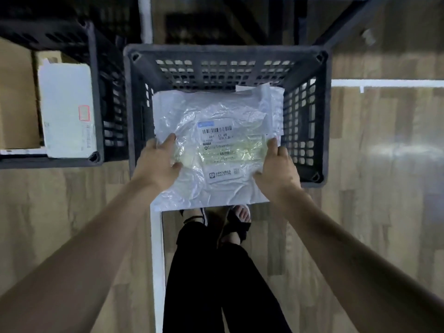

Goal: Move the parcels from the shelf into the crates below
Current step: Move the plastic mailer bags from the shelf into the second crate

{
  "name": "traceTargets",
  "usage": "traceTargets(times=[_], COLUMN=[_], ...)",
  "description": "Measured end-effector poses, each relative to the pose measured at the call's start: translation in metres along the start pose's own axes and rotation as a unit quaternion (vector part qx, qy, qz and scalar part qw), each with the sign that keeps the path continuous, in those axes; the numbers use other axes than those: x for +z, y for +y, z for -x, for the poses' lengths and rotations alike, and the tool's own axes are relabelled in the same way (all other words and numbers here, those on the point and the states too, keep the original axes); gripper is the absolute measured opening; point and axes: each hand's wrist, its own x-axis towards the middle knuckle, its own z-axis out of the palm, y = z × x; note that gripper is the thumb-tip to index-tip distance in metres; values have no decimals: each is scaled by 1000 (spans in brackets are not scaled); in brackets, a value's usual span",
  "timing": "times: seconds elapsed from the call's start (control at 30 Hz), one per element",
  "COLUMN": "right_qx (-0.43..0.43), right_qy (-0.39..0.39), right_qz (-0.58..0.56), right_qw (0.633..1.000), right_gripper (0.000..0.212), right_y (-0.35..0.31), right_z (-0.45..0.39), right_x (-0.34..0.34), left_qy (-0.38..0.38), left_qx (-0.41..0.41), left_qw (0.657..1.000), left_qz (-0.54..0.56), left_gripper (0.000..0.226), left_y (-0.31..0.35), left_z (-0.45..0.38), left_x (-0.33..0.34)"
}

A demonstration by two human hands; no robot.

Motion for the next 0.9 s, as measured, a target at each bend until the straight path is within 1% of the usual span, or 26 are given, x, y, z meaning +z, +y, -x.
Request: traceTargets(times=[0.1, 0.2, 0.43, 0.57, 0.6, 0.67, 0.7, 0.77, 0.83, 0.9], right_qx=[-7, -16, -57, -60, -63, -76, -87, -126, -177, -212], right_qy=[2, -3, 4, -8, -2, 37, 64, 93, 88, 79], right_qz=[20, 38, 65, 106, 127, 161, 176, 217, 265, 308], right_qw=[1000, 999, 996, 993, 990, 983, 978, 963, 944, 924], right_gripper=[90, 86, 82, 83, 81, 80, 85, 107, 121, 123], right_y=[-2, -6, -21, -25, -25, -26, -26, -28, -32, -37], right_z=[-44, -83, -159, -200, -208, -221, -226, -236, -246, -257], right_x=[16, 32, 92, 119, 125, 132, 134, 134, 132, 133], left_qy=[21, 39, 58, 105, 108, 100, 98, 100, 107, 88], left_qx=[11, 18, -8, 1, -3, -10, -10, 1, 26, 65], left_qw=[1000, 999, 997, 991, 991, 988, 982, 962, 947, 944], left_qz=[-13, -29, -58, -80, -83, -121, -161, -255, -303, -310], left_gripper=[57, 56, 59, 59, 59, 59, 59, 66, 87, 104], left_y=[-7, -19, -60, -71, -72, -73, -74, -70, -66, -66], left_z=[-38, -78, -150, -181, -189, -205, -212, -224, -235, -247], left_x=[13, 25, 69, 94, 98, 105, 107, 106, 103, 101])
